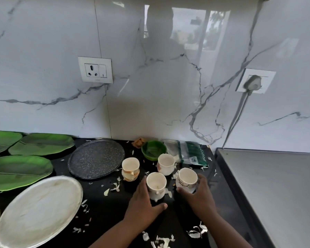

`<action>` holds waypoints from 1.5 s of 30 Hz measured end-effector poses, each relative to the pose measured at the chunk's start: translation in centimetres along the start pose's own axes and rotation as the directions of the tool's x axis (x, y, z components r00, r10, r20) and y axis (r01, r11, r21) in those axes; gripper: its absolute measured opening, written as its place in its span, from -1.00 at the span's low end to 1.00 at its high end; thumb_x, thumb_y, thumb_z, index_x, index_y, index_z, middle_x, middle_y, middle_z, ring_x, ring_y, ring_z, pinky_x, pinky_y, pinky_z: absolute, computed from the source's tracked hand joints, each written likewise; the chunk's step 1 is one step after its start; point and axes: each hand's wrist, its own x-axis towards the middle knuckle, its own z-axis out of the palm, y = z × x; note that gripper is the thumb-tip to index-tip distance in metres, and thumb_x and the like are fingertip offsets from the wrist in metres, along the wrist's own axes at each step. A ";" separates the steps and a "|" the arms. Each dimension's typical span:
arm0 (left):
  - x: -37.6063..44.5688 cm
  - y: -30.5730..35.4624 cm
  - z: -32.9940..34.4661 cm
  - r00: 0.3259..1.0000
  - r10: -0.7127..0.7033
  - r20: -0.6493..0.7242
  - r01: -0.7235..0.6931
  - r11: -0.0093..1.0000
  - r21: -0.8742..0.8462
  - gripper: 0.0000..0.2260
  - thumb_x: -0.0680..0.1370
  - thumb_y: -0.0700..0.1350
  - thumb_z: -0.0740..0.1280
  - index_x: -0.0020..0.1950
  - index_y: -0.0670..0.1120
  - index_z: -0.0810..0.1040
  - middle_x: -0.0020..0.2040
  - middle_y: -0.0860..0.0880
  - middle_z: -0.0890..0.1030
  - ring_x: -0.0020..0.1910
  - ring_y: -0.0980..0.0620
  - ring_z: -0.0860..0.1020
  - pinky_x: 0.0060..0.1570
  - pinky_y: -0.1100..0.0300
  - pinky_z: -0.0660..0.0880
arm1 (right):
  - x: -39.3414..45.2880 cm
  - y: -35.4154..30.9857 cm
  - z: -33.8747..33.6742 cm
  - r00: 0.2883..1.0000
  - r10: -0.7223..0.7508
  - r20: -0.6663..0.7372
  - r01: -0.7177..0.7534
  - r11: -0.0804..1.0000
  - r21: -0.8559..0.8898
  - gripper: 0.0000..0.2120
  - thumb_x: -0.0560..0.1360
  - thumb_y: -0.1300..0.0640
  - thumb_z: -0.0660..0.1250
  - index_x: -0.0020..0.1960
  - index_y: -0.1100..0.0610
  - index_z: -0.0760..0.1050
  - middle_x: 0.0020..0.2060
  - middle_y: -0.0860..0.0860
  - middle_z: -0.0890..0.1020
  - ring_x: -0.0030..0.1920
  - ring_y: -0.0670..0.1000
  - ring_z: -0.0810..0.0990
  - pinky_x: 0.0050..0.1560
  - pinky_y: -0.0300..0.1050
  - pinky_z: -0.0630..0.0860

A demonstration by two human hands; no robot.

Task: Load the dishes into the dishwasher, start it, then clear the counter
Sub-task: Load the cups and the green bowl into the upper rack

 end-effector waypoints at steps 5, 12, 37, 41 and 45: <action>1.1 0.3 1.4 0.986 -0.009 -0.168 -0.002 0.998 -0.062 -0.19 0.35 0.10 0.52 0.47 -0.02 0.19 0.41 0.04 0.38 0.37 0.05 0.37 0.35 0.10 0.34 | 0.9 -0.1 -0.1 0.999 0.040 -0.012 -0.040 0.999 0.033 -0.40 0.27 -0.08 0.55 0.18 -0.04 0.33 -0.02 -0.12 0.53 0.02 -0.02 0.54 -0.02 -0.09 0.45; -1.4 1.3 1.2 0.979 0.046 -0.199 -0.106 0.947 -0.303 -0.37 0.28 0.03 0.56 0.24 0.15 0.32 0.24 0.07 0.42 0.22 0.12 0.45 0.22 0.15 0.43 | -2.4 -0.4 -3.3 0.996 0.087 -0.015 -0.073 0.914 0.399 -0.50 0.33 0.17 0.55 0.16 0.05 0.37 -0.02 0.00 0.60 -0.03 0.01 0.61 -0.06 -0.10 0.54; -22.3 26.7 26.5 0.694 0.465 0.549 -0.079 0.808 -0.584 -0.53 0.22 0.21 0.49 0.06 0.12 0.51 -0.10 0.11 0.65 -0.18 0.14 0.59 -0.16 0.16 0.56 | -30.1 25.8 -34.0 0.713 0.689 0.130 0.014 -0.200 0.980 -0.38 -0.04 -0.09 0.56 -0.07 0.19 0.57 -0.30 0.15 0.56 -0.51 0.07 0.52 -0.53 -0.19 0.51; -27.1 28.5 35.0 0.548 0.436 0.714 -0.220 0.898 -0.380 -0.52 0.22 0.24 0.48 0.09 0.24 0.46 0.02 0.12 0.61 -0.05 0.19 0.58 -0.04 0.19 0.56 | -33.8 32.4 -37.0 0.583 0.793 0.175 0.013 -0.224 0.974 -0.67 0.39 -0.05 0.33 -0.02 0.19 0.49 -0.32 0.16 0.53 -0.52 0.08 0.47 -0.51 -0.16 0.50; -28.2 26.9 40.4 0.495 0.277 0.823 -0.346 0.932 -0.106 -0.40 0.29 0.24 0.48 0.25 0.19 0.36 0.15 0.09 0.48 0.06 0.13 0.51 0.06 0.16 0.53 | -36.0 37.9 -37.0 0.463 0.861 0.211 -0.097 -0.188 0.977 -0.67 0.41 0.03 0.33 0.02 0.27 0.47 -0.39 0.18 0.53 -0.53 0.08 0.44 -0.52 -0.17 0.49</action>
